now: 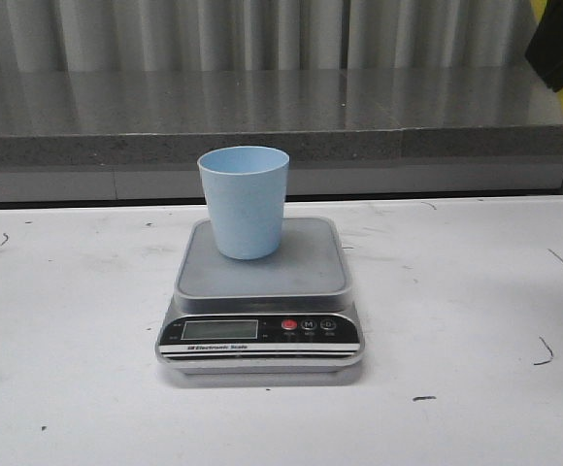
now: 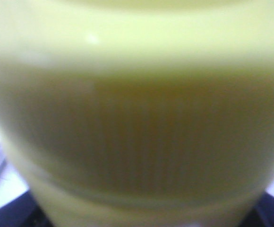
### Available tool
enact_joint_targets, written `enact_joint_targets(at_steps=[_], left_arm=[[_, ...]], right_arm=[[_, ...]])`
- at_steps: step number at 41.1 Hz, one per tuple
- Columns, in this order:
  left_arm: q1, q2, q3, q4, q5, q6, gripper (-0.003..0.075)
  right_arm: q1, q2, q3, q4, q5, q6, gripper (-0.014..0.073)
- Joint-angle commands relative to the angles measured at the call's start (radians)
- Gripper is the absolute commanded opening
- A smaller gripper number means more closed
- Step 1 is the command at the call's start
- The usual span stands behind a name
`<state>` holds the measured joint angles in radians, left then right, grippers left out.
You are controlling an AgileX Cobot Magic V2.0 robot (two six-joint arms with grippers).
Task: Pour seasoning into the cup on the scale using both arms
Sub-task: 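Turn the bottle upright and lower it to the table with the right gripper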
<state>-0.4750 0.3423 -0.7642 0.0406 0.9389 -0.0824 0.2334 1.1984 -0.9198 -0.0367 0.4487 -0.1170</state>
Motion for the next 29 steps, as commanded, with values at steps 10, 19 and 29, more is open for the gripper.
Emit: enact_joint_targets(at_steps=[10,19,29], left_arm=[[-0.005,0.010,-0.024,-0.001,-0.073,-0.009,0.0409],[-0.005,0.010,-0.024,-0.001,-0.073,-0.009,0.0409],[-0.005,0.010,-0.024,-0.001,-0.073,-0.009,0.0409]], right_arm=[[0.015,-0.049,0.285,0.117,-0.587,0.003,0.0296],[0.060,0.049,0.362,0.115,-0.874,0.003,0.0296],[0.061,0.202,0.363,0.116,-1.096,0.003,0.0296]])
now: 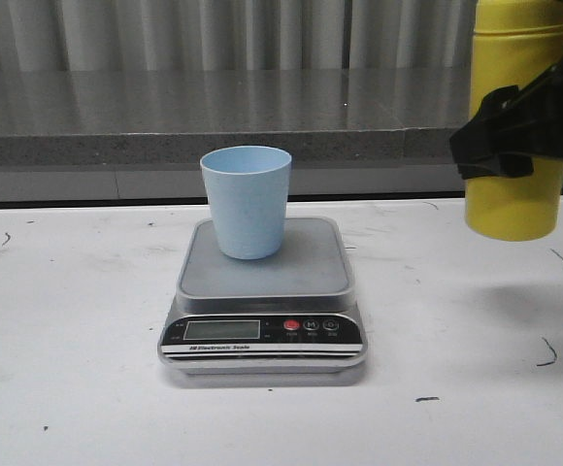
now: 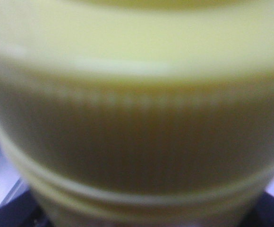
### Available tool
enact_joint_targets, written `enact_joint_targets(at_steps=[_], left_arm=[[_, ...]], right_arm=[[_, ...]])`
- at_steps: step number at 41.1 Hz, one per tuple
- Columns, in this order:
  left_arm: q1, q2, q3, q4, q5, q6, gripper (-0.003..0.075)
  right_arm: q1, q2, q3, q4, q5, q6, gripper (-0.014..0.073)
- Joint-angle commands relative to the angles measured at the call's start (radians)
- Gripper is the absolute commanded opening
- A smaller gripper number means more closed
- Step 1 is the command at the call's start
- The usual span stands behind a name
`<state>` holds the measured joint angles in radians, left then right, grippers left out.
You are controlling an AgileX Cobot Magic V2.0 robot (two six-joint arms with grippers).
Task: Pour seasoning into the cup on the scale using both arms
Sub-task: 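Turn the bottle upright and lower it to the table with the right gripper, then open the right gripper and withdraw it from the bottle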
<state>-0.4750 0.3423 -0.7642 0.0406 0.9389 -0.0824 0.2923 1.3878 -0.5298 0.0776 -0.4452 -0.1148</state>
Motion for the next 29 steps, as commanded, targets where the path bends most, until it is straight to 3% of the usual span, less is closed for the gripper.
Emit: enact_joint_targets(at_steps=[1,14,29], left_arm=[[-0.005,0.010,-0.024,-0.001,-0.073,-0.009,0.0409],[-0.005,0.010,-0.024,-0.001,-0.073,-0.009,0.0409],[-0.005,0.010,-0.024,-0.001,-0.073,-0.009,0.0409]], right_arm=[[0.002,0.030,-0.027,0.002,-0.227,0.001,0.0296],[0.002,0.214,-0.029,0.002,-0.500,0.019,0.0296],[0.001,0.379,-0.161,0.002,-0.489,0.037,0.0296]])
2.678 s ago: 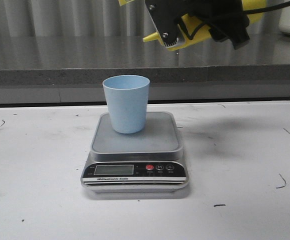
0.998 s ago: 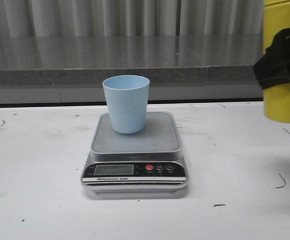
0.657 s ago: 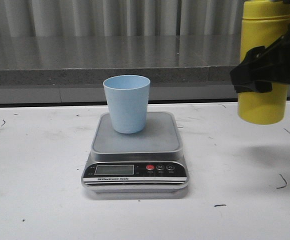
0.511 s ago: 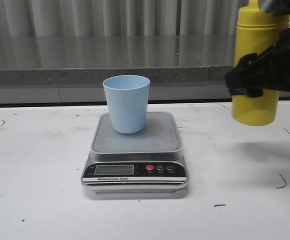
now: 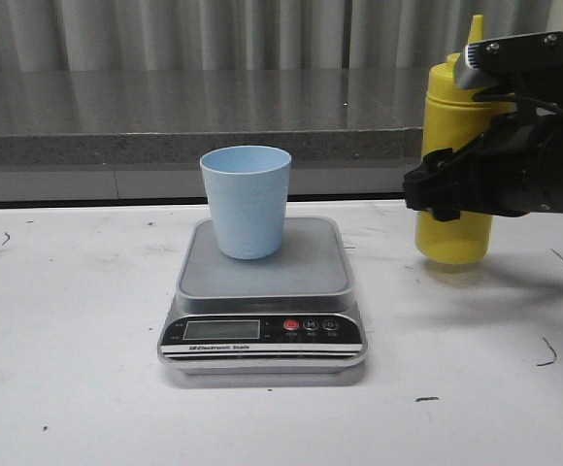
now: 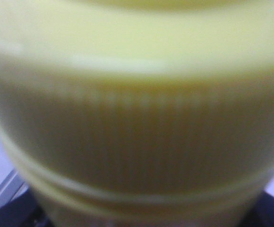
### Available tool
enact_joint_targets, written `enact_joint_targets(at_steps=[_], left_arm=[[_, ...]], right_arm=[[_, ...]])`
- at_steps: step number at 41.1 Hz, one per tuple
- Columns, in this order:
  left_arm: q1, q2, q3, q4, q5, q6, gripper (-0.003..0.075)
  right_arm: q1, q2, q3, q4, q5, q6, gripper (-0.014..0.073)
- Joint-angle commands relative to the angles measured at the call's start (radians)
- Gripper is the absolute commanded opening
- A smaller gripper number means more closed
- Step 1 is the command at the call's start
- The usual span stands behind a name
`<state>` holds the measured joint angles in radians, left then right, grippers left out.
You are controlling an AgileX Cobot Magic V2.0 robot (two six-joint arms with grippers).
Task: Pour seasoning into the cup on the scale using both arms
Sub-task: 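Open the right gripper and withdraw it from the bottle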
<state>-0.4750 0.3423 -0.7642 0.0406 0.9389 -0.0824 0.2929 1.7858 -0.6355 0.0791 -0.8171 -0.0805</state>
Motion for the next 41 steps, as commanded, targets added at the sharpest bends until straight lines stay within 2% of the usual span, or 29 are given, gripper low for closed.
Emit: enact_joint_targets(at_steps=[1,5,11,27,35,41], left_arm=[[-0.005,0.010,-0.024,-0.001,-0.073,-0.009,0.0409],[-0.005,0.010,-0.024,-0.001,-0.073,-0.009,0.0409],[-0.005,0.010,-0.024,-0.001,-0.073,-0.009,0.0409],[-0.005,0.010,-0.024,-0.001,-0.073,-0.009,0.0409],[-0.005,0.010,-0.024,-0.001,-0.073,-0.009,0.0409],[-0.005,0.010,-0.024,-0.001,-0.073,-0.009,0.0409]], right_arm=[[0.000,-0.012,-0.064,0.000,-0.117,0.003,0.0296],[0.000,0.012,-0.082,0.000,-0.121,0.003,0.0297],[0.000,0.032,-0.082,0.003,-0.106,0.038,0.0349],[0.000,0.030,-0.080,0.003,-0.005,0.071,0.0598],[0.000,-0.040,-0.080,0.003,0.118,0.071,0.0605],[0.000,-0.126,-0.080,0.001,0.307,0.071,0.0605]])
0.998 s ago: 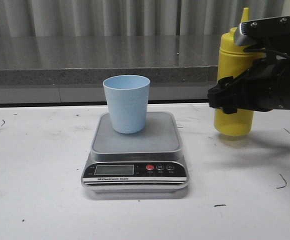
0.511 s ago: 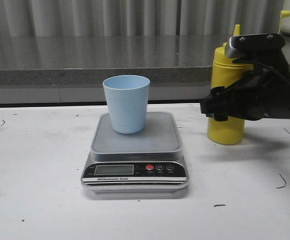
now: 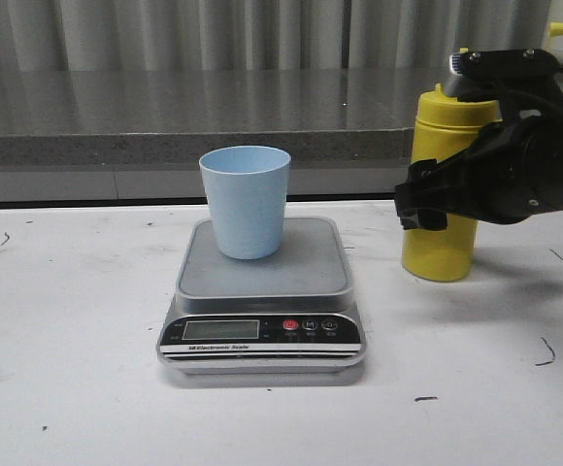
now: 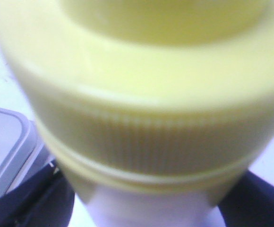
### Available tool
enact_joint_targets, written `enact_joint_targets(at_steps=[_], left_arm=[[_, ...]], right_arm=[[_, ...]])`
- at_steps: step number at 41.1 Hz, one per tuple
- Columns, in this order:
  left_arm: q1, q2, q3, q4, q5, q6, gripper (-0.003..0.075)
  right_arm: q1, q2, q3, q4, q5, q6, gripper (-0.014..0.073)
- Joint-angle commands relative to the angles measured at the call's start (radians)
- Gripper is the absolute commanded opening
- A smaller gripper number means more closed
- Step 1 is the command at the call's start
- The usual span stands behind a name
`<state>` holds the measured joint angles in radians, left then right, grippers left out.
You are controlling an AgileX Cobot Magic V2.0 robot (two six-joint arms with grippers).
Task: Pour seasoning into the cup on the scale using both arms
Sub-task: 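Open the right gripper and withdraw it from the bottle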
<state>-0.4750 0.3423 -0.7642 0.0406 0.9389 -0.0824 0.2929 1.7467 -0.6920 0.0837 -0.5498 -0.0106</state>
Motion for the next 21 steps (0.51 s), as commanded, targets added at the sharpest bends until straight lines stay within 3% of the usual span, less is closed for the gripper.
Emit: enact_joint_targets(at_steps=[1,21], left_arm=[[-0.005,0.010,-0.024,-0.001,-0.073,-0.009,0.0409],[-0.005,0.010,-0.024,-0.001,-0.073,-0.009,0.0409]], right_arm=[[0.000,-0.105,-0.023,-0.005,0.085,0.001,0.0605],[0.002,-0.454,-0.043,0.004,1.018,0.002,0.0605]])
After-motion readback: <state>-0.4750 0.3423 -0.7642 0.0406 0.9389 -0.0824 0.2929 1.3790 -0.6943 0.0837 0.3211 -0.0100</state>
